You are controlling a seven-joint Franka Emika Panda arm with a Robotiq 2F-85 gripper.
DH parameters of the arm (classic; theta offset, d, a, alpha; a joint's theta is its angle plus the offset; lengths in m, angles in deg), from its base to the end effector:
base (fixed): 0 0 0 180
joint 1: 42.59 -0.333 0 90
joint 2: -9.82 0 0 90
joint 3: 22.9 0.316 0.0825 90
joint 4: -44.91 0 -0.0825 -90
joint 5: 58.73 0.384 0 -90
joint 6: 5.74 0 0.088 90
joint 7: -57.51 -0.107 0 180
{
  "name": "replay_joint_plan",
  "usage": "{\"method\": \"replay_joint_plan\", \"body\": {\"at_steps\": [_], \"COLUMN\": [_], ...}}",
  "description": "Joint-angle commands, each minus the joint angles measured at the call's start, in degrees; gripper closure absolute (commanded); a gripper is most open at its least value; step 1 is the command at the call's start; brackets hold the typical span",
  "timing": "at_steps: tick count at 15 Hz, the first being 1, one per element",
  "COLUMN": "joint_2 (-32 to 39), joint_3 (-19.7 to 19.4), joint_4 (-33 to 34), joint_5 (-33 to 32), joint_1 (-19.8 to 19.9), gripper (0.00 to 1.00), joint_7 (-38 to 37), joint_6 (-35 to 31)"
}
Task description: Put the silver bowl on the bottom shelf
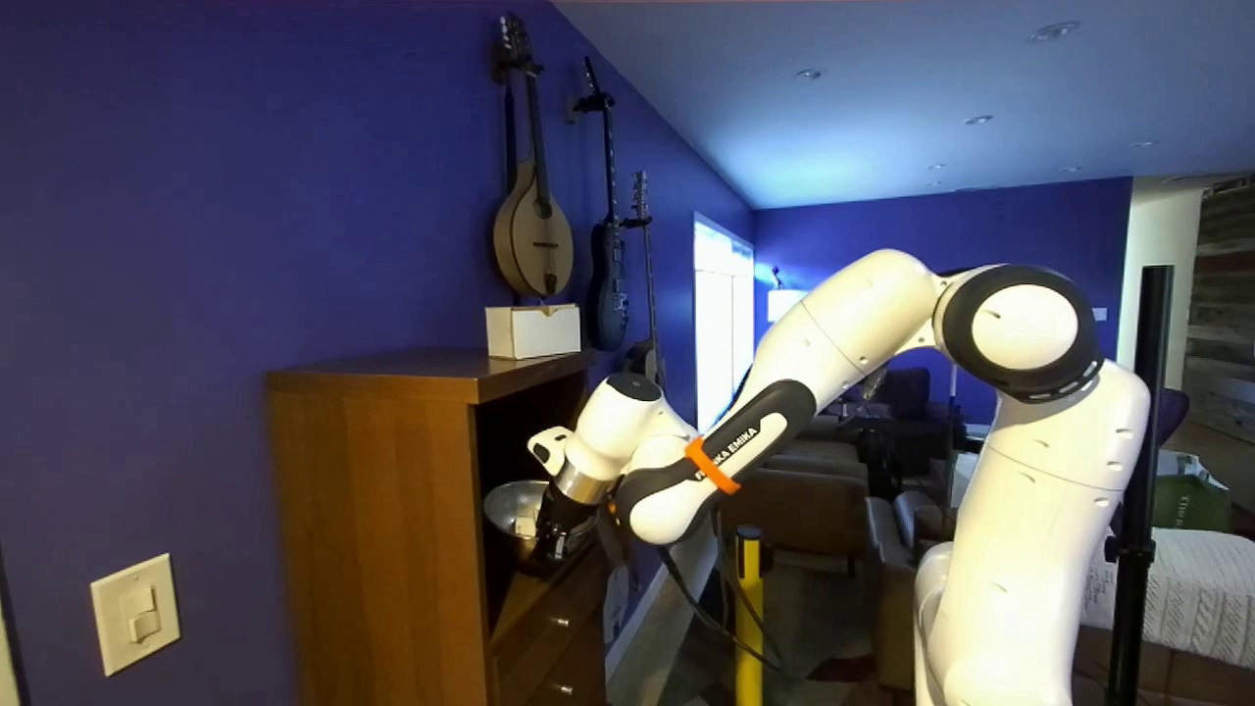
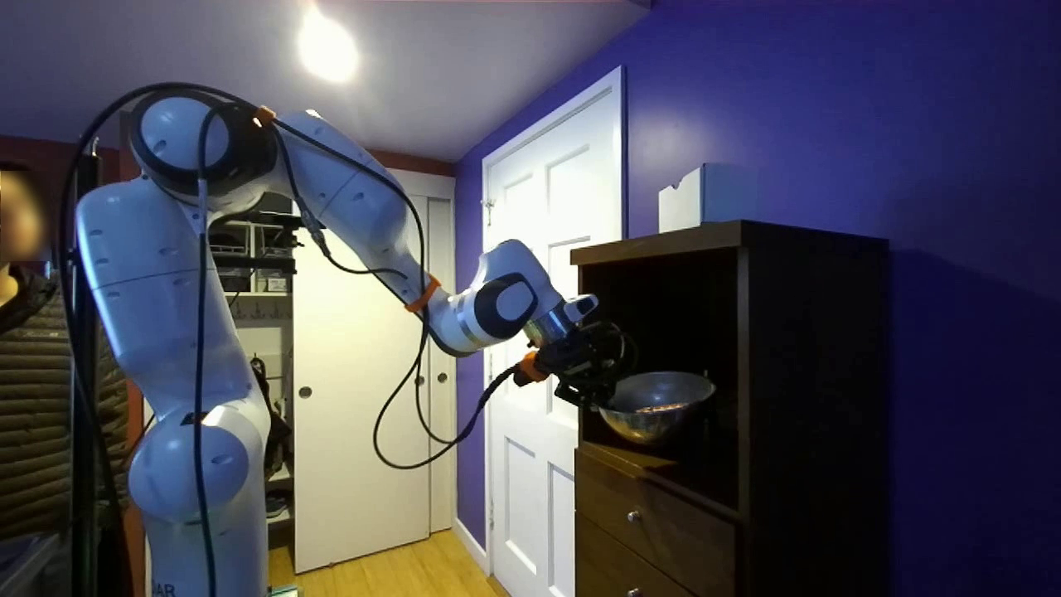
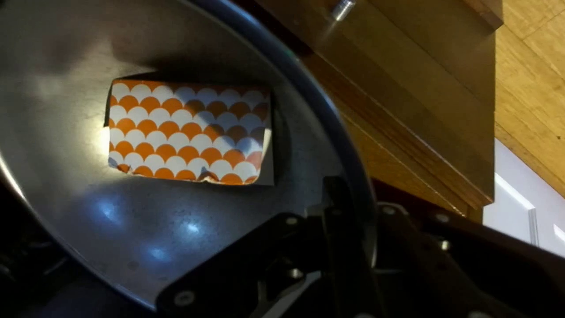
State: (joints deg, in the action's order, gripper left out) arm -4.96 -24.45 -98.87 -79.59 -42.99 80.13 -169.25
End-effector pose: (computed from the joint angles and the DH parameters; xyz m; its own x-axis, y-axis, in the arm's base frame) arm 0.4807 0.0093 0.4411 0.6507 0.6596 0.3760 0.4944 -0.7440 0.4495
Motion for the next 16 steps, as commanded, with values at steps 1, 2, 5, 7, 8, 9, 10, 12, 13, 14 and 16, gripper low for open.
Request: {"method": "replay_joint_plan", "body": {"at_steps": [1,2,5,7,8,9,10,12,13,14,16], "joint_2": [4.61,5.46,7.61,8.35,8.71,8.85,9.24,9.75,9.82,9.83,9.62], "joint_3": [-0.53,-0.66,-1.21,-1.59,-1.8,-1.75,-1.79,-1.66,-1.62,-1.59,-1.74], "joint_4": [4.29,4.9,6.04,6.19,6.13,6.12,6.23,6.47,6.46,6.57,6.73], "joint_5": [-0.16,0.41,3.09,6.35,8.26,9.28,10.48,11.25,11.37,11.01,9.68], "joint_1": [-0.77,-1.19,-2.82,-4.18,-4.79,-4.95,-5.2,-4.92,-4.78,-4.39,-3.73], "gripper": [0.98,0.98,0.98,0.98,0.98,0.98,0.98,0.98,0.98,0.81,0.62], "joint_7": [3.94,4.93,8.33,11.09,12.76,13.68,14.81,15.64,15.91,15.18,13.85], "joint_6": [-4.09,-5.07,-5.87,-4.58,-4.35,-4.04,-3.98,-3.52,-3.31,-2.89,-1.98]}}
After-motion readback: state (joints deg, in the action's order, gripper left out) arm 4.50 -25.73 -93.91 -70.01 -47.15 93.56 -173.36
